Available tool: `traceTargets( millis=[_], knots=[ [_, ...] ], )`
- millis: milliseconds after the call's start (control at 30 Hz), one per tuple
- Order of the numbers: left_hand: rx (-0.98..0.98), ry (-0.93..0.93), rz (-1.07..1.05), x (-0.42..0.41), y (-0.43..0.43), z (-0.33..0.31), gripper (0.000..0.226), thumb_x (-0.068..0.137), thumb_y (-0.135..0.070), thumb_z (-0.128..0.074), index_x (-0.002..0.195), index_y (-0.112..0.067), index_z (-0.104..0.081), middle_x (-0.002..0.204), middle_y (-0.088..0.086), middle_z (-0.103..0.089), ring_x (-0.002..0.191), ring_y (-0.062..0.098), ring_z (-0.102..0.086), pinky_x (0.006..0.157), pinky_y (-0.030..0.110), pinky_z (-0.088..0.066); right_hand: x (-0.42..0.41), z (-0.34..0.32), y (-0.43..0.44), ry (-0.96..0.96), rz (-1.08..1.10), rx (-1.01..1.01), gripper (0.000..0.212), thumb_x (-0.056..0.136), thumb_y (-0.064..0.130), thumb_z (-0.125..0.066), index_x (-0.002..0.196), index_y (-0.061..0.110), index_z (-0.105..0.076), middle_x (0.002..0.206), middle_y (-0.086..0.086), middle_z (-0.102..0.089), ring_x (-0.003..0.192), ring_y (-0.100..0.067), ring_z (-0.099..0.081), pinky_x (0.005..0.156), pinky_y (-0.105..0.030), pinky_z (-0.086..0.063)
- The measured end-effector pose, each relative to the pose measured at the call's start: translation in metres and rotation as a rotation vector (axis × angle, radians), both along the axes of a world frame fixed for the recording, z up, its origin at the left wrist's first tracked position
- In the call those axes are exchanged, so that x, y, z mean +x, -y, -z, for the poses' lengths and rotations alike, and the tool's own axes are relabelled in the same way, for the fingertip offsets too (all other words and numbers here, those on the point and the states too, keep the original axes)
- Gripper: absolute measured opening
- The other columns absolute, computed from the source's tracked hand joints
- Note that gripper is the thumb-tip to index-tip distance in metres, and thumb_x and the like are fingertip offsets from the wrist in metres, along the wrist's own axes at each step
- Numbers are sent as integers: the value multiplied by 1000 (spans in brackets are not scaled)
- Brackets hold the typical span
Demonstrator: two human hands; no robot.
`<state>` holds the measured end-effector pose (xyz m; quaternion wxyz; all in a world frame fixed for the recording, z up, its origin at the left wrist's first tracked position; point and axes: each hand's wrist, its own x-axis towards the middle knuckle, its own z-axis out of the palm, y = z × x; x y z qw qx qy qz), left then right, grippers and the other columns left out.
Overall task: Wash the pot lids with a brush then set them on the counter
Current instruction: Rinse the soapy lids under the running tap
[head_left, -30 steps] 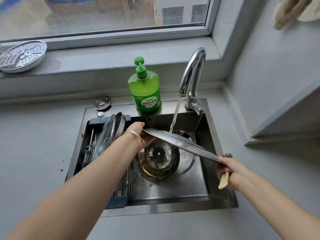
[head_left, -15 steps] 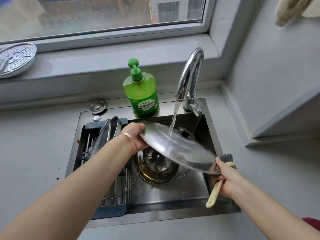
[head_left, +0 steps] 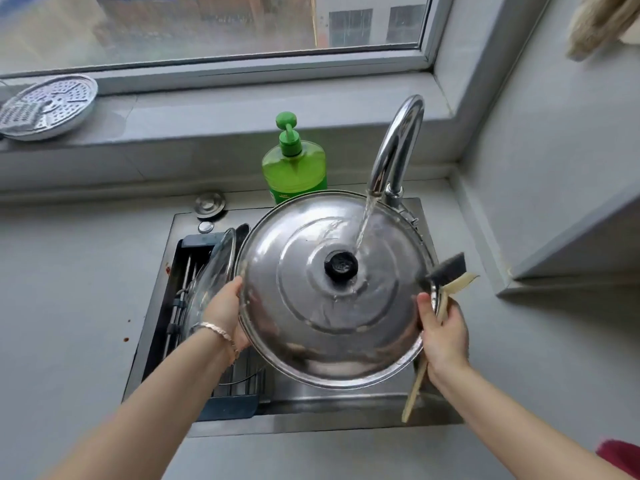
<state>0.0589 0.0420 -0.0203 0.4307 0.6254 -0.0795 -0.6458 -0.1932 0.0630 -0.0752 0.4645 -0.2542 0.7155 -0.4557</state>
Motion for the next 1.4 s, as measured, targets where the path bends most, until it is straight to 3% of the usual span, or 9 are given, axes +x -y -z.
traceTargets(
  millis=[133, 333, 500, 733, 900, 1033, 1167, 1233, 1400],
  knots=[
    [118, -40, 60, -24, -3, 21, 41, 99, -30, -35, 114, -3, -60, 90, 13, -65, 93, 31, -59, 86, 44, -48, -22, -41, 10, -148, -51, -169, 21, 87, 30, -62, 99, 14, -56, 85, 6, -63, 80, -10, -60, 71, -21, -45],
    [241, -118, 137, -58, -18, 18, 34, 99, -22, -37, 101, -1, -63, 73, 14, -71, 81, 28, -62, 82, 43, -49, -46, -66, 17, -196, -106, -144, 23, 85, 24, -66, 99, 7, -59, 84, -2, -64, 77, -17, -59, 76, -32, -46],
    [386, 139, 72, -36, -22, 40, 56, 96, -47, -39, 116, 1, -59, 102, 18, -68, 92, 32, -66, 84, 46, -53, -55, -38, 2, -48, -116, 39, 23, 84, 27, -68, 95, 8, -61, 86, -12, -68, 80, -30, -64, 74, -44, -53],
    [203, 550, 92, -20, -11, 2, 44, 97, -42, -36, 99, -1, -53, 95, 16, -58, 92, 30, -59, 90, 44, -50, -50, -1, -21, -303, -346, 358, 28, 89, 32, -60, 82, 6, -53, 53, -8, -45, 41, -21, -41, 40, -22, -33],
    [118, 305, 111, -36, -2, -41, 18, 96, -4, -41, 78, -4, -44, 66, 11, -48, 56, 22, -51, 39, 31, -52, -35, -43, -23, -392, -593, 156, 42, 80, 44, -65, 71, 12, -40, 61, -3, -43, 56, -21, -43, 56, -31, -36],
    [150, 172, 173, -64, 18, -60, 5, 94, 1, -40, 92, 0, -44, 77, 20, -56, 62, 29, -60, 37, 35, -52, -2, -81, -32, -189, -897, 80, 52, 54, 41, -84, 94, 30, -53, 95, 21, -60, 89, 6, -58, 75, -9, -46],
    [93, 43, 258, -88, 37, -73, 8, 95, -4, -44, 91, 3, -46, 77, 21, -59, 80, 33, -64, 57, 35, -54, -1, -71, -26, -480, -634, -165, 25, 75, 19, -76, 82, 24, -52, 82, 9, -67, 78, -9, -64, 71, -28, -52],
    [19, -45, 303, -98, 42, -78, 18, 96, -13, -49, 87, 2, -48, 80, 20, -60, 93, 33, -62, 63, 34, -55, -9, -69, -15, -577, -483, -250, 25, 82, 12, -66, 73, 24, -47, 68, 5, -59, 63, -14, -55, 61, -23, -43],
    [32, 84, 394, -95, 36, -36, 34, 98, -20, -45, 125, 0, -46, 102, 19, -61, 99, 30, -60, 80, 36, -52, -34, -59, 2, -598, -292, -177, 38, 83, 9, -65, 67, 20, -32, 61, 0, -41, 57, -10, -40, 53, -18, -30]
  ],
)
